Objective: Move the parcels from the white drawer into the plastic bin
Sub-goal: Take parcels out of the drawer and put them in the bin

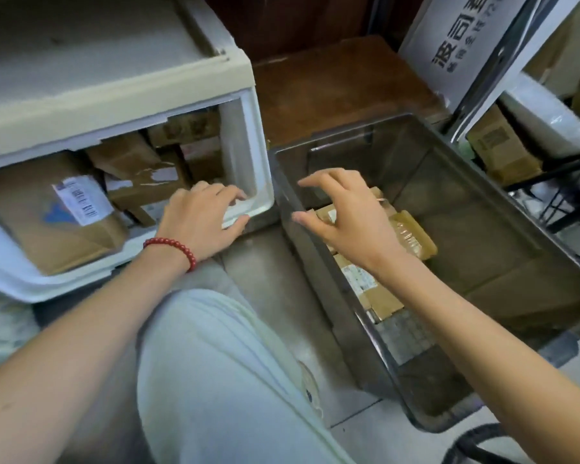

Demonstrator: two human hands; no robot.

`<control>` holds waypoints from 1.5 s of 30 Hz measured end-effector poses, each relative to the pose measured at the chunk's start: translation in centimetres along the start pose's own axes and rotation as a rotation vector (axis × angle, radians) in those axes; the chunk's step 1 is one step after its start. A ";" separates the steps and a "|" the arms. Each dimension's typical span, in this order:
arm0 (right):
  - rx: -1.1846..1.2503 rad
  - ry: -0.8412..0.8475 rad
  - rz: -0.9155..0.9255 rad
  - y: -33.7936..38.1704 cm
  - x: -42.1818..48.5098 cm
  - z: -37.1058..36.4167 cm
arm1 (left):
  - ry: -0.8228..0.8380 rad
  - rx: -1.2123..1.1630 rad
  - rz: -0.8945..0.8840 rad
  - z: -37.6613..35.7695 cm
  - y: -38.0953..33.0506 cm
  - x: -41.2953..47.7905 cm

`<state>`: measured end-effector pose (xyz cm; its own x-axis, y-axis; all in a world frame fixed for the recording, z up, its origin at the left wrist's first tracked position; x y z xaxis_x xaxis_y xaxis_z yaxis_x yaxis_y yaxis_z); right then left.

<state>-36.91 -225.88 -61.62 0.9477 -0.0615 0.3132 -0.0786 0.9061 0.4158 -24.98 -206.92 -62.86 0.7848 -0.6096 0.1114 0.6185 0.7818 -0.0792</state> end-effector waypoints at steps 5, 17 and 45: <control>0.116 0.242 0.015 4.2 1.0 -5.7 | 0.100 -0.095 0.240 -2.2 7.4 -6.1; 0.296 0.706 -0.639 1.5 -2.6 -24.4 | 0.617 -0.178 0.617 -14.5 14.8 -14.6; 0.823 0.549 -0.898 4.8 -0.3 -22.5 | 0.284 -0.149 0.148 -13.7 15.3 -13.3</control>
<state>-30.60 -212.06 -78.94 0.7543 -0.1485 -0.6395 0.6554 0.1141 0.7466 -25.42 -188.67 -79.12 0.8330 -0.5197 -0.1900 0.4798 0.8494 -0.2200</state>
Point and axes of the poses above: each hand's wrist, its own x-axis towards the middle knuckle, its own z-axis out of the back of the hand, y = z × x, the point moved 2 cm from there along x, towards the middle knuckle, and after that the axes turned 6 degrees about z, right-handed, at the moved point
